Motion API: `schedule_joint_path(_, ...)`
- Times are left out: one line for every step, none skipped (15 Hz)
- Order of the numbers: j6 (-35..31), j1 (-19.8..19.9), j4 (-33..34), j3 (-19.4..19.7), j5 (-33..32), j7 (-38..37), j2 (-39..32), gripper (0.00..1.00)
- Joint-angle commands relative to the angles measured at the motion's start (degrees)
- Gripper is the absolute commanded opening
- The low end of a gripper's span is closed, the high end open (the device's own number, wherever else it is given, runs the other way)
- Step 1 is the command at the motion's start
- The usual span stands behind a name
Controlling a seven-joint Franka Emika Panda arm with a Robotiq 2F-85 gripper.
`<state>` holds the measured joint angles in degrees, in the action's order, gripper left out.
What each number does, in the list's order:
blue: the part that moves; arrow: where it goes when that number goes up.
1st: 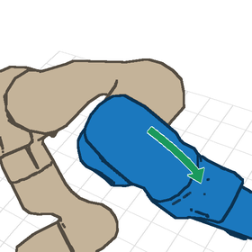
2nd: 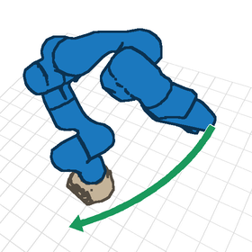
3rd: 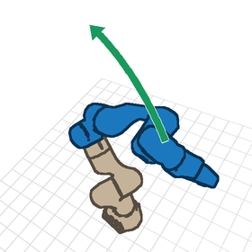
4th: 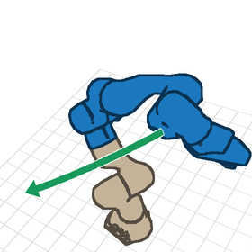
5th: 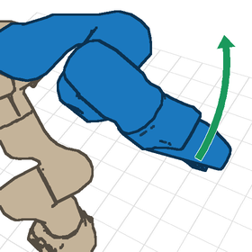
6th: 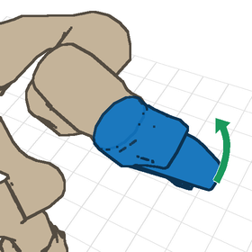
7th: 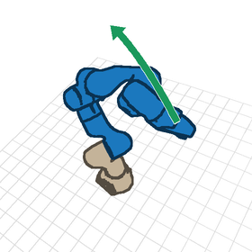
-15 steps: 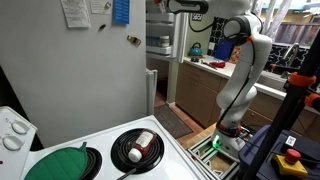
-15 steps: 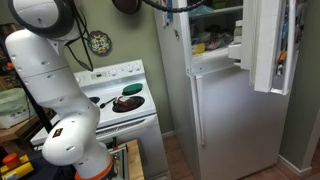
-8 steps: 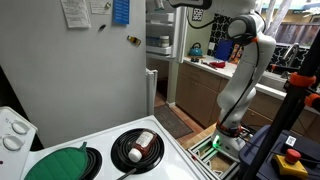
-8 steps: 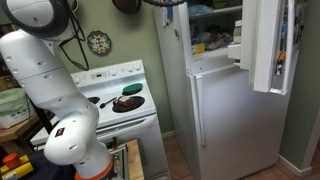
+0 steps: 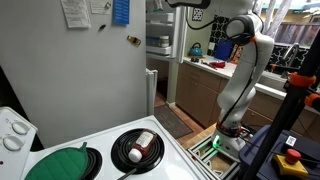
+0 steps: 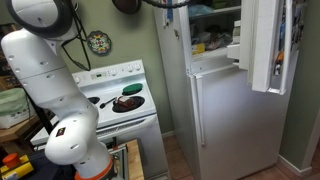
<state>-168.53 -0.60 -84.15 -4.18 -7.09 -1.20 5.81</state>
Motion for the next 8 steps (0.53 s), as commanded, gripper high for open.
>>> schedule_joint_path(-3.4,-0.9,-0.9,1.1,3.5,4.8,-0.9,0.0)
schedule_joint_path(-3.8,-0.8,-1.1,1.1,4.1,5.7,-1.2,0.0)
schedule_joint_path(-4.2,-0.8,-1.4,1.2,4.8,6.6,-1.5,0.0)
schedule_joint_path(-4.6,-0.7,-1.4,1.2,5.5,7.4,-1.8,0.0)
schedule_joint_path(-5.5,-0.7,-1.6,1.2,6.5,8.4,-2.3,0.0)
schedule_joint_path(-6.1,-0.8,-1.6,1.2,7.9,9.7,-2.6,0.0)
schedule_joint_path(-5.9,-0.6,-1.6,1.1,8.5,10.0,-2.8,0.0)
schedule_joint_path(-5.6,-0.3,-1.8,1.1,8.9,10.6,-3.0,0.0)
